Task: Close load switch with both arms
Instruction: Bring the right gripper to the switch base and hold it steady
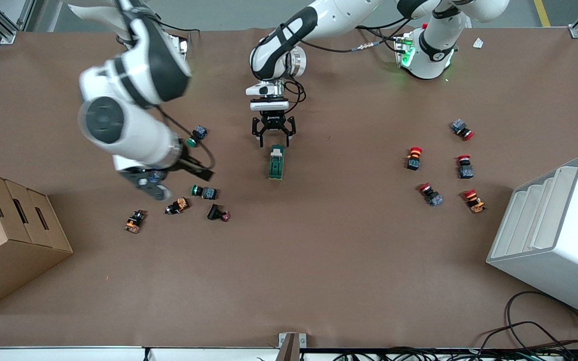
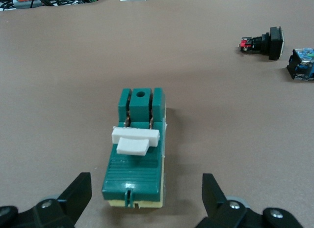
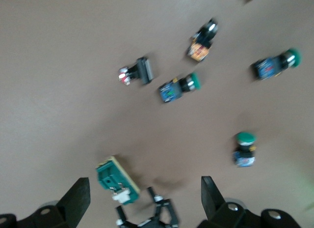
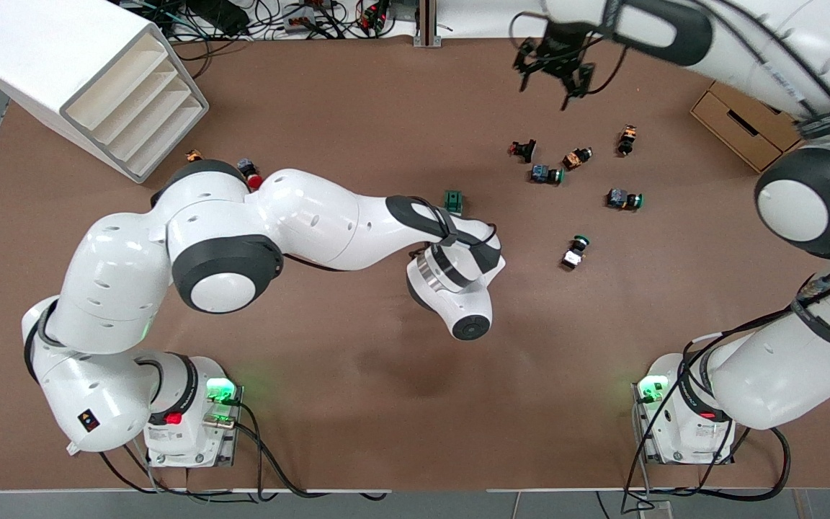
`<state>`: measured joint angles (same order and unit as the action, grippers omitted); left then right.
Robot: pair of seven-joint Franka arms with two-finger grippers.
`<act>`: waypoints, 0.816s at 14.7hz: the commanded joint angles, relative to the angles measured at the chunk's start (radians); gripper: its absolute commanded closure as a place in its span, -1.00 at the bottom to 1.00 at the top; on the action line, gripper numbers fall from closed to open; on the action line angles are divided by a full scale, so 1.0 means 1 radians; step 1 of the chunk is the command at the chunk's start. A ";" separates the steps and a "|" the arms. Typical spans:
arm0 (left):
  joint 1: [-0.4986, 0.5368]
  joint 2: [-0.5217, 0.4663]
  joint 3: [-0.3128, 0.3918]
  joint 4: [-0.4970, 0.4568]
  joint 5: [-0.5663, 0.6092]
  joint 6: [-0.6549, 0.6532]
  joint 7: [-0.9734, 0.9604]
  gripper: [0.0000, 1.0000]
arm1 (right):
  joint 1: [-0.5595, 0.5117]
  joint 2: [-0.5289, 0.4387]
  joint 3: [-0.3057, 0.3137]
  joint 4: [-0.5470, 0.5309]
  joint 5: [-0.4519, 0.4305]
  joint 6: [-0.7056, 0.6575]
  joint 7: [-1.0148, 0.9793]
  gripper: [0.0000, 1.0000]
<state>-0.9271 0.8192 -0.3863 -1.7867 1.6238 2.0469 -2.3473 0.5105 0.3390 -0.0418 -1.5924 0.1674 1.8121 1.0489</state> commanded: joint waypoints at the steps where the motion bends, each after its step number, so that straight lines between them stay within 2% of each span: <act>1: -0.007 0.015 0.004 0.027 0.022 -0.007 -0.036 -0.98 | 0.084 0.063 -0.012 -0.003 0.011 0.088 0.152 -1.00; 3: -0.022 0.018 0.006 0.026 0.042 -0.023 -0.122 -0.98 | 0.129 0.097 -0.012 -0.029 0.012 0.177 0.244 -1.00; 5: -0.024 0.026 0.006 0.016 0.074 -0.046 -0.139 -0.98 | 0.173 0.118 -0.012 -0.102 0.023 0.313 0.287 -1.00; 7: -0.025 0.037 0.007 0.015 0.083 -0.077 -0.139 -0.98 | 0.204 0.142 -0.012 -0.158 0.102 0.435 0.286 -1.00; 9: -0.025 0.038 0.006 0.007 0.087 -0.119 -0.139 -0.99 | 0.229 0.184 -0.012 -0.164 0.136 0.480 0.286 -1.00; 12: -0.027 0.041 0.006 0.006 0.088 -0.123 -0.159 -0.99 | 0.262 0.238 -0.010 -0.164 0.139 0.510 0.286 -1.00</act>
<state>-0.9444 0.8599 -0.3854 -1.7816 1.6882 1.9399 -2.4771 0.7442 0.5579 -0.0424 -1.7435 0.2806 2.2901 1.3254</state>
